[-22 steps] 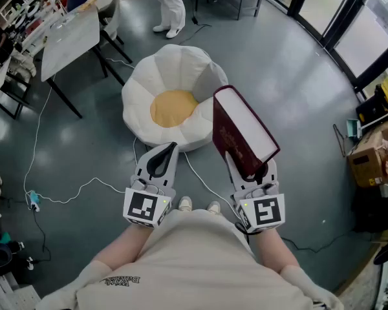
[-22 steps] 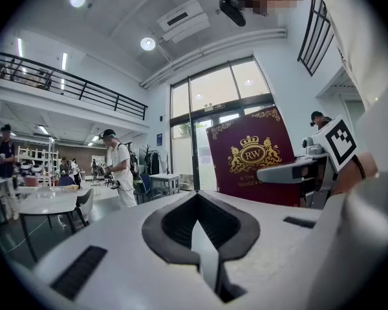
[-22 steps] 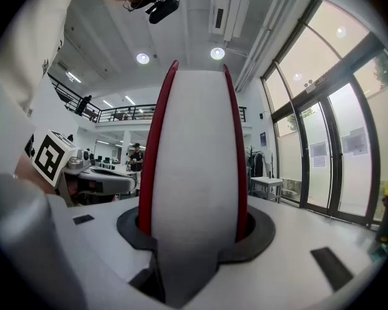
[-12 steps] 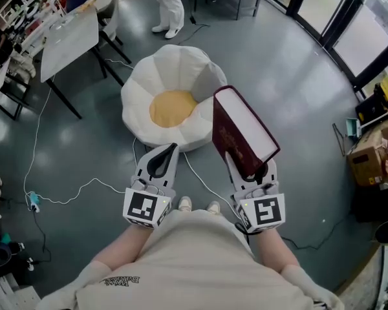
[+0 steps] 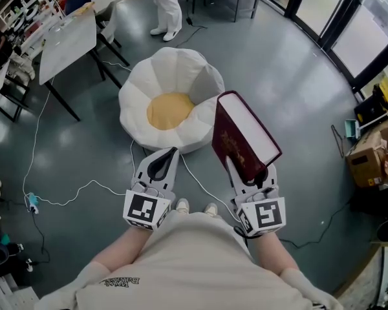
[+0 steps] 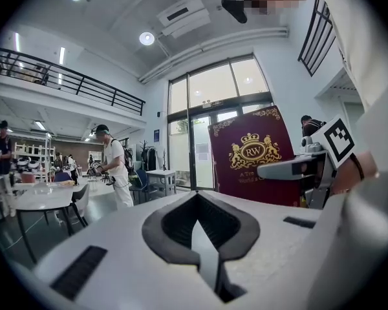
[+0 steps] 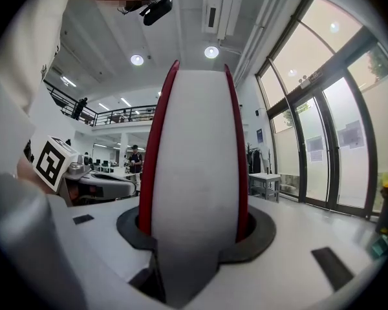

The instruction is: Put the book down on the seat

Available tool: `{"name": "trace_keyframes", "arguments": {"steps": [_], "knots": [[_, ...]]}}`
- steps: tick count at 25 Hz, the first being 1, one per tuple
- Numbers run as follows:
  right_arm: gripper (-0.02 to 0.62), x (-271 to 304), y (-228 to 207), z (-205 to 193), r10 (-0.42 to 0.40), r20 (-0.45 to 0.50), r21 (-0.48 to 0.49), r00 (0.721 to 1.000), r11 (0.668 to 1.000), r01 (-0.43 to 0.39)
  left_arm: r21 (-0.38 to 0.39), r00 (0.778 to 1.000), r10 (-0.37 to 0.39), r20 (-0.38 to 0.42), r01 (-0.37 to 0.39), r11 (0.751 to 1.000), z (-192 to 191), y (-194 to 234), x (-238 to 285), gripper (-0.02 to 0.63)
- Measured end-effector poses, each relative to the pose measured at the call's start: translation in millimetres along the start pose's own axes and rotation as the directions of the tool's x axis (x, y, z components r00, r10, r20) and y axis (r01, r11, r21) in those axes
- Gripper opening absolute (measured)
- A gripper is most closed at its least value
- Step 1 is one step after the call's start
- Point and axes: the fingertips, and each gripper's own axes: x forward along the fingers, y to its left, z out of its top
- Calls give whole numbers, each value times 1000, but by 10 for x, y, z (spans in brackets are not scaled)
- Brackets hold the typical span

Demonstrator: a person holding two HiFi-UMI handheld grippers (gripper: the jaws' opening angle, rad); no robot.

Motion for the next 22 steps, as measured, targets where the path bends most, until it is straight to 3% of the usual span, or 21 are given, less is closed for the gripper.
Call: {"name": "trace_keyframes", "arguments": {"steps": [12,22], "knots": [[210,-196,-458,-20,15,40,53,999,998,-17,15,1000,14,14,-15,1000,32,-409,278,3],[210,-334,-739,-12,15,70,43,997,999,-18,32,999,12,44,-14,999,116,-700,451,3]]}}
